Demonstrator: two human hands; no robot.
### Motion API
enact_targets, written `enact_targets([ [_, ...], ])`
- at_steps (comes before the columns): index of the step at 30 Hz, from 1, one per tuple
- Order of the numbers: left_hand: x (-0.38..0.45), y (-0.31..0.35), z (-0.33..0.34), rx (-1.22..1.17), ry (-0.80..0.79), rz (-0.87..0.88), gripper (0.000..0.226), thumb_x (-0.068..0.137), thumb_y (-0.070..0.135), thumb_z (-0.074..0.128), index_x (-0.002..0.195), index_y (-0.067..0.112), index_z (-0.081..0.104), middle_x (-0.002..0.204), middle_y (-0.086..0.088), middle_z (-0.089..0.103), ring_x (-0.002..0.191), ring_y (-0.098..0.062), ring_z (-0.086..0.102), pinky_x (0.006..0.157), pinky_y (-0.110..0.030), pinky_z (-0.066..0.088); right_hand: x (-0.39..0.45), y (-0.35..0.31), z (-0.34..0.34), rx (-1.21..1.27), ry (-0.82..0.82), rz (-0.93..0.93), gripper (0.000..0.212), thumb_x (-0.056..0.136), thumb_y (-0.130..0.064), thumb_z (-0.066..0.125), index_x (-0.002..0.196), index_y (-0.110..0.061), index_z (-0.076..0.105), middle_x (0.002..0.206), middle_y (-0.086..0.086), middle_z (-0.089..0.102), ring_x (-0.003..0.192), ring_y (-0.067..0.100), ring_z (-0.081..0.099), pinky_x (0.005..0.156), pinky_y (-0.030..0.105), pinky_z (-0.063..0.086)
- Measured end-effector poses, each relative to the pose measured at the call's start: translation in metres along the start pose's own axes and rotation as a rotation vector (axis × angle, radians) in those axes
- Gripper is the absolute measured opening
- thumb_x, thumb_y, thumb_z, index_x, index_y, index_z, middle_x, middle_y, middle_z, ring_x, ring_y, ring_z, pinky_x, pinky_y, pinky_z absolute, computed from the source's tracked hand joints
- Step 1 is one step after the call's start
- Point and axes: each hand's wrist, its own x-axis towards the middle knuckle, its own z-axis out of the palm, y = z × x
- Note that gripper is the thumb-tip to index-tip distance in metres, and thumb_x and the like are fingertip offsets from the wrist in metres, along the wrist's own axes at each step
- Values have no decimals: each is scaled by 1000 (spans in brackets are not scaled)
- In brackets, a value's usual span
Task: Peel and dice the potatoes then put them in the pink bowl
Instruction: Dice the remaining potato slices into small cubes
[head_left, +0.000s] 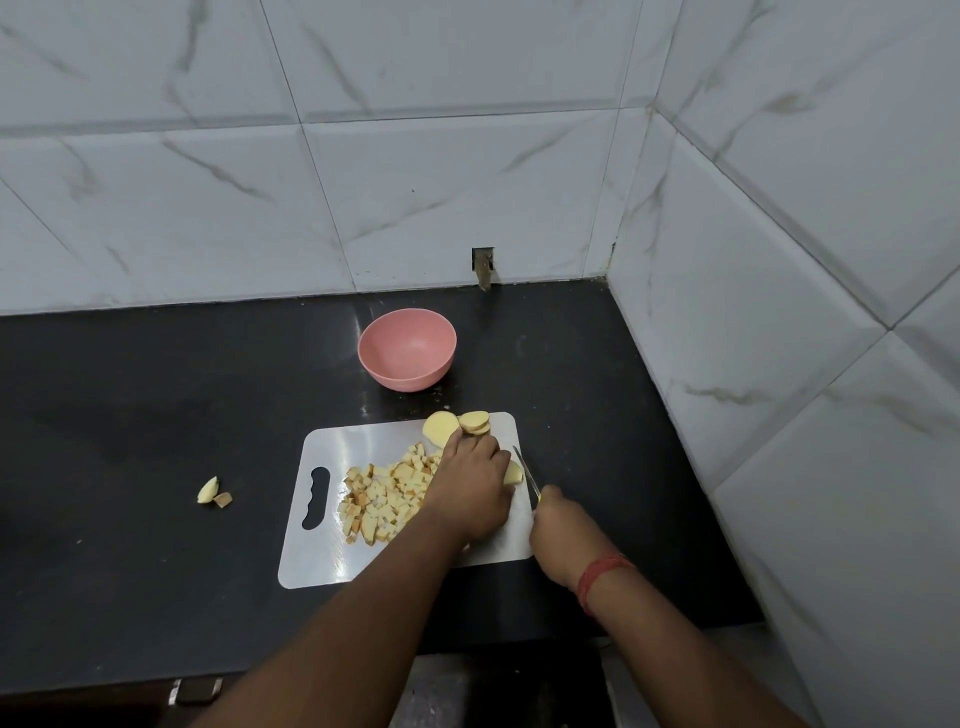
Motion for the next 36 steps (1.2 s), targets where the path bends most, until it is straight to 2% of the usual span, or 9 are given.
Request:
enact_targets([
  [3, 1, -2, -2, 15, -46, -14, 37, 95, 32, 51, 128, 20, 62, 124, -2, 56, 123, -23, 49, 122, -47, 13, -2, -1, -1, 13, 6, -16, 20, 95, -8, 36, 113, -6, 44, 114, 18, 61, 101, 34, 61, 70, 30, 39],
  [8, 6, 0, -7, -16, -104, -71, 38, 94, 31, 53, 129, 19, 61, 129, -3, 56, 126, -23, 48, 122, -50, 12, -4, 1, -1, 10, -7, -7, 16, 95, -6, 36, 108, -7, 44, 109, 17, 62, 95, 31, 62, 68, 30, 39],
  [18, 10, -1, -10, -84, -146, -116, 39, 96, 32, 60, 133, 18, 60, 134, -5, 54, 130, -22, 46, 122, -48, 15, -8, -2, 3, 47, -6, 31, 24, 99, -10, 36, 120, -2, 42, 117, 19, 60, 103, 33, 61, 70, 28, 38],
  [22, 11, -2, -11, -101, -136, -124, 40, 97, 32, 62, 134, 17, 61, 131, -6, 56, 126, -22, 48, 122, -46, 20, -10, -8, 4, 11, -17, 28, 23, 98, -6, 35, 119, -2, 43, 116, 19, 60, 101, 32, 62, 69, 29, 39],
  [28, 12, -3, -10, -101, -111, -124, 40, 96, 34, 62, 134, 18, 62, 128, -6, 58, 121, -22, 50, 117, -41, 31, -12, -19, 4, -75, -20, 41, 33, 94, 0, 36, 127, -1, 40, 121, 17, 59, 105, 29, 62, 73, 30, 44],
  [36, 13, -4, -6, -105, -79, -119, 38, 96, 33, 63, 130, 17, 64, 123, -7, 58, 116, -22, 50, 111, -40, 33, -9, -24, 3, -103, -64, 81, 37, 95, -2, 40, 132, -2, 37, 124, 15, 58, 110, 27, 61, 82, 31, 48],
])
